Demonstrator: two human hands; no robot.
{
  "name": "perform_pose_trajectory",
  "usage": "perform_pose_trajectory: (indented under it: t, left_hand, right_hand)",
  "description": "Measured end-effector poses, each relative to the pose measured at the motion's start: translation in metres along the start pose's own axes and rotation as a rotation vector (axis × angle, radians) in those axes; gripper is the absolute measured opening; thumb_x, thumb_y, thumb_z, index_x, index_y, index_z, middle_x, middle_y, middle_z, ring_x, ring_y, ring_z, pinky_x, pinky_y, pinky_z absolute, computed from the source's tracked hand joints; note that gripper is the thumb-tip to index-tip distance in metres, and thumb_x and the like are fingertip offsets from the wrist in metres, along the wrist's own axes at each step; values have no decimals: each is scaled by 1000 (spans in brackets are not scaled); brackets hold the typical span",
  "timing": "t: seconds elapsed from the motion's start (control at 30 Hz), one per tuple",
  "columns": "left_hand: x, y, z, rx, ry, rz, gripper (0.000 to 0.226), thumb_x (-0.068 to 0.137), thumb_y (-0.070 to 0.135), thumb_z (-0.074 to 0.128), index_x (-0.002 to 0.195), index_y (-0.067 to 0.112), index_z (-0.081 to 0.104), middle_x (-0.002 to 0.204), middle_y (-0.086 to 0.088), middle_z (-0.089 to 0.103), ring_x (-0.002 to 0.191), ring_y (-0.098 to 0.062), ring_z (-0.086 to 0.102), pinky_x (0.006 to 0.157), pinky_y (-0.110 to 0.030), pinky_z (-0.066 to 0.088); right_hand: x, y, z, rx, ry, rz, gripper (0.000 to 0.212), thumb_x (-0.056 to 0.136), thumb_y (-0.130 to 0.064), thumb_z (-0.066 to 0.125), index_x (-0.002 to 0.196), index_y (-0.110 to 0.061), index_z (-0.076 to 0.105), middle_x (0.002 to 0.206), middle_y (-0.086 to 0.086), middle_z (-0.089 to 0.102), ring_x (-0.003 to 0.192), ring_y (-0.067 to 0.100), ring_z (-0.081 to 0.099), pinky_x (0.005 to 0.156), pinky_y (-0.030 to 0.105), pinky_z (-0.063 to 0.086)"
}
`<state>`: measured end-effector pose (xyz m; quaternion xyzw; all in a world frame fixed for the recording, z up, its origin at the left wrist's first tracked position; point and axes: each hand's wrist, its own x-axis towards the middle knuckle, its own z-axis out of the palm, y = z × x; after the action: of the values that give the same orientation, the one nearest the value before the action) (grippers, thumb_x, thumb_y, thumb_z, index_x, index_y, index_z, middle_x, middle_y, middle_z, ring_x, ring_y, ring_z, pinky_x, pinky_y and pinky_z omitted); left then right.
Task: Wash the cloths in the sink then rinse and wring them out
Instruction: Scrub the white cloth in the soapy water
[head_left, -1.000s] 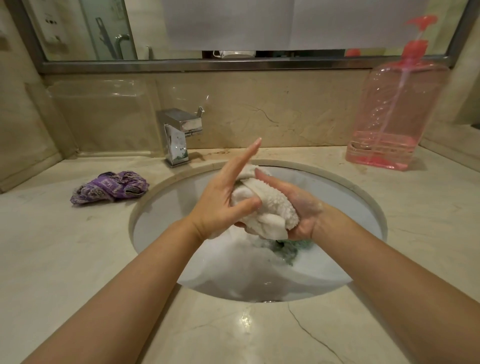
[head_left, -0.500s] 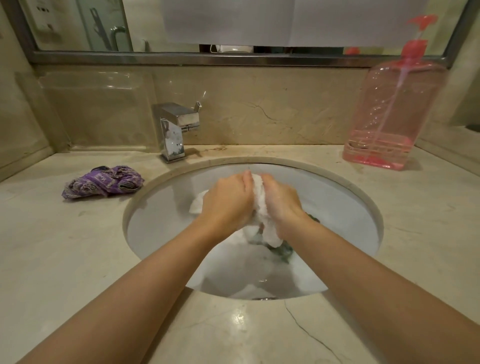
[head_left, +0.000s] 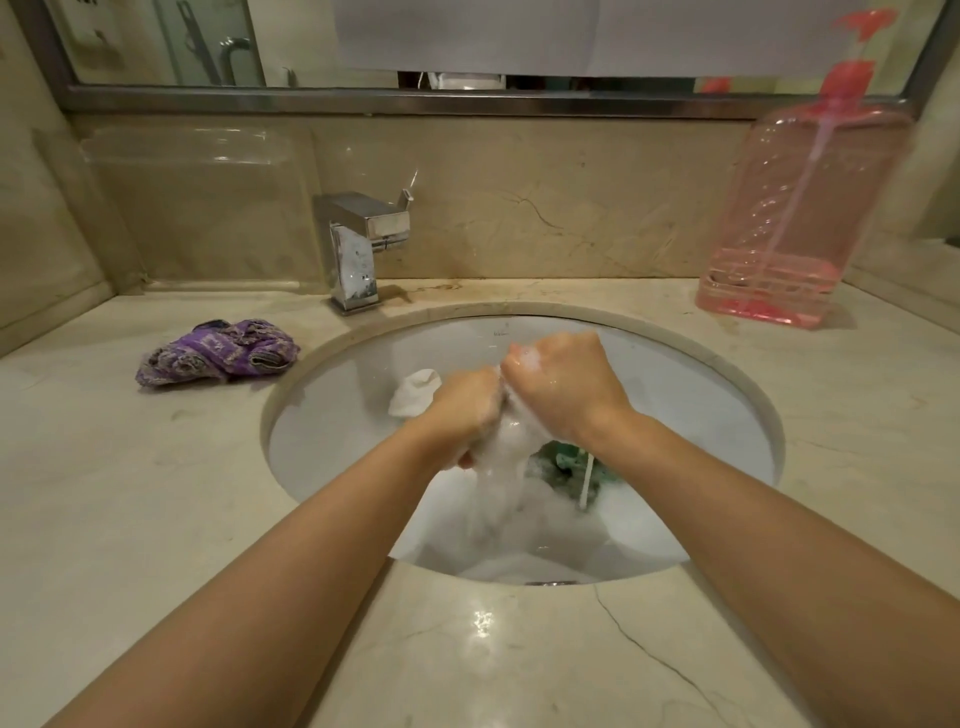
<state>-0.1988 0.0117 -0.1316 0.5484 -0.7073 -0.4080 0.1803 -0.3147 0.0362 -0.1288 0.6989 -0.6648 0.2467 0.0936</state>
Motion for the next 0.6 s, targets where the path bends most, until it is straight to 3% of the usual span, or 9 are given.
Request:
perform_pose_trajectory:
  t: [0.1,0.2,0.27,0.3,0.37,0.4,0.43,0.5,0.6]
  left_hand:
    - [0,-1,-4,-164,5,19,30,99,15,30,90,4,56,76,-17,59,52,-25,53,41,-23,38]
    - [6,-5,-11,54,63,248,43,104,40,25,119,12,54,117,-15,60,94,-32,59,64,-31,48]
    - [7,-11,-13,346,19,443,64,96,55,40,147,17,32,146,-11,40,125,-29,44,93,-35,44]
    - [7,-13,-14,517,-32,527,86,89,58,53,153,15,14,157,-8,21,139,-27,29,108,-36,33]
    - [9,-17,-13,769,-111,621,125,75,52,75,152,11,-14,161,-4,-13,148,-22,4,116,-31,16]
    - [9,-16,-12,834,-102,651,133,71,45,81,150,13,-21,160,-5,-20,148,-23,6,115,-30,19]
    - [11,-15,-12,845,-60,669,136,70,35,84,148,19,-25,161,-6,-16,145,-28,19,109,-31,31]
    - [14,-13,-14,851,70,761,129,75,15,80,147,33,-26,159,-9,16,119,-31,52,84,-35,49]
    - [15,-12,-12,970,215,789,90,87,6,62,154,27,6,135,-6,48,104,-28,58,74,-36,49]
  right_hand:
    - [-1,0,9,154,94,133,45,90,-38,35,50,-20,40,52,-2,43,58,21,43,54,30,29]
    - [0,7,13,600,74,487,40,93,-28,49,55,-15,51,56,0,49,59,17,43,56,29,34]
    - [-2,16,13,761,-48,687,35,93,-34,51,73,-9,65,72,5,64,70,21,56,63,29,43]
    - [-4,19,13,875,-145,766,34,92,-39,53,81,-11,69,79,5,69,74,21,62,64,29,48]
    - [-8,26,10,1114,-378,806,35,93,-43,50,87,-13,68,78,4,70,69,18,64,57,27,49]
    - [-9,30,5,1231,-481,771,37,94,-41,45,90,-12,66,76,5,68,65,17,61,54,26,47]
    - [-11,32,-2,1344,-571,719,37,93,-39,41,94,-10,64,77,7,66,65,18,60,54,27,47]
    - [-13,34,-14,1480,-719,553,36,84,-35,47,103,-8,62,83,9,66,70,19,61,60,29,48]
    - [-15,28,-17,1301,-787,394,40,80,-11,67,118,-11,55,96,8,67,80,16,66,62,27,52]
